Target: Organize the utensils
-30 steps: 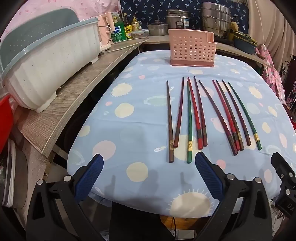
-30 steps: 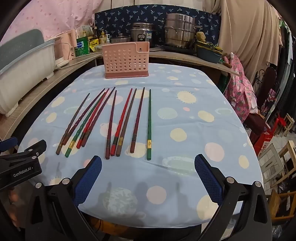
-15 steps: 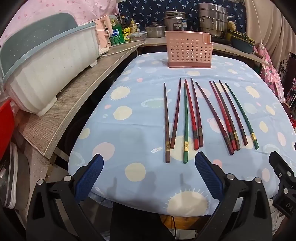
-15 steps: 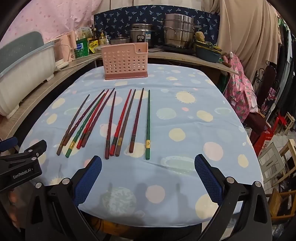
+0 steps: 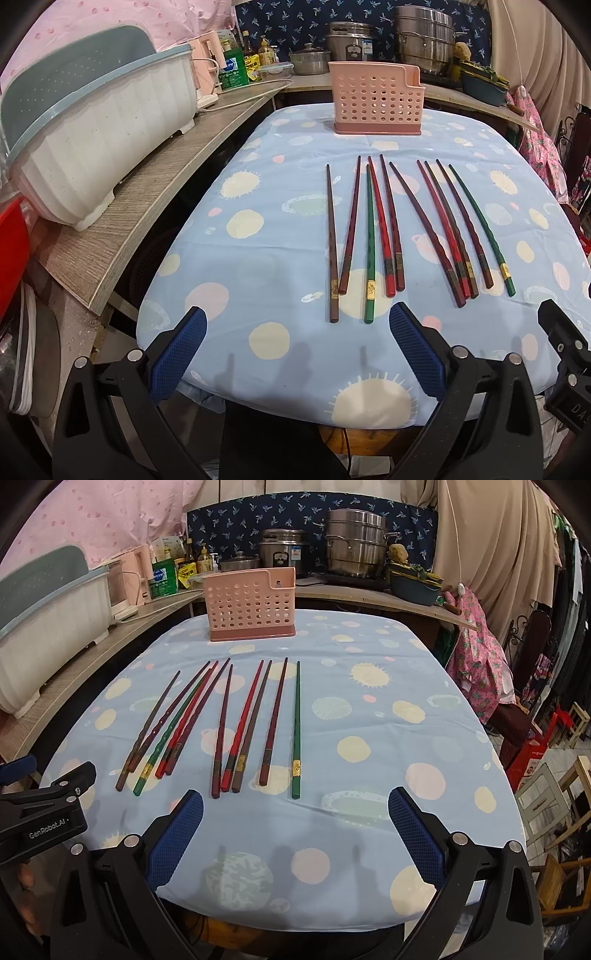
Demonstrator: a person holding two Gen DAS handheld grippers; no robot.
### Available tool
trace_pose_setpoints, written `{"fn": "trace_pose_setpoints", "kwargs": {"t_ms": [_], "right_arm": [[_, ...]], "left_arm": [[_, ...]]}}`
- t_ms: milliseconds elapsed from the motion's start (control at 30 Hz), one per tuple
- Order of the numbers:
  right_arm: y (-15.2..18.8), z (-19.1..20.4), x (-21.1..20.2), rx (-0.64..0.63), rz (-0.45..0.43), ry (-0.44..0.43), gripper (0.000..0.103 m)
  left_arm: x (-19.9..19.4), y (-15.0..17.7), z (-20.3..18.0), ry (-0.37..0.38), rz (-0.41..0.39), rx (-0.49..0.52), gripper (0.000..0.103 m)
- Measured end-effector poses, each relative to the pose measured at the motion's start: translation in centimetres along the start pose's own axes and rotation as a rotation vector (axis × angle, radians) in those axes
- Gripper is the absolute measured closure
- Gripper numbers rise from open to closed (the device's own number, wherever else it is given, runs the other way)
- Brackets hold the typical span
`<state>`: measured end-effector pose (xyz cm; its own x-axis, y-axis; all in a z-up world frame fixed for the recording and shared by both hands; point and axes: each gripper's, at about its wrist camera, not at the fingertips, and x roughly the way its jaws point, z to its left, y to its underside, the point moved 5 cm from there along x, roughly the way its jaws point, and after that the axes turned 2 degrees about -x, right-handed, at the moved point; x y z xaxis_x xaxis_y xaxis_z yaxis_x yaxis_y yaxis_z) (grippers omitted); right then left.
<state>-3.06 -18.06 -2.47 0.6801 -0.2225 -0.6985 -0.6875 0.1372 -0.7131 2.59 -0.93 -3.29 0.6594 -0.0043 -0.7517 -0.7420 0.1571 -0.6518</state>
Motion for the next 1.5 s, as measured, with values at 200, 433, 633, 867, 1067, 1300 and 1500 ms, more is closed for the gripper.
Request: {"fn": "trace_pose_setpoints", "kwargs": {"t_ms": [200,433,633,867,1067,1300,1500], "right_arm": [[-0.08,-0.23,-0.02,0.002,0.003,-0.003,0.007],[0.03,-0.29,0.08,0.006,-0.001,-0.004,0.007],[0.03,-0.18,-0.07,0.005,-0.001,-0.006,0.007],[0.13,0.01,0.04,0.006,0.000,-0.007,0.007],[0.14,-0.14,0.06,0.007,0.000,-0.009,0.007],[0.16,-0.14,0.02,0.008,-0.001,-0.009,0.007],[0.21,-0.17,0.05,0.009,0.000,-0.010,0.007]], "left_arm": [[-0.19,0.15,0.03,0.000,-0.003,0.000,0.008],[-0.16,0.09,0.14,0.001,0.001,0.003,0.008],[-0.14,0.28,0.19,0.001,0.004,0.002,0.008],[-0.04,0.31,0.05,0.001,0.006,0.003,0.008],[0.04,0.36,0.03,0.000,0.007,0.004,0.008],[0.05,0.36,0.04,0.001,0.008,0.004,0.008],[0.12,0.51,0.06,0.002,0.010,0.003,0.008]]}}
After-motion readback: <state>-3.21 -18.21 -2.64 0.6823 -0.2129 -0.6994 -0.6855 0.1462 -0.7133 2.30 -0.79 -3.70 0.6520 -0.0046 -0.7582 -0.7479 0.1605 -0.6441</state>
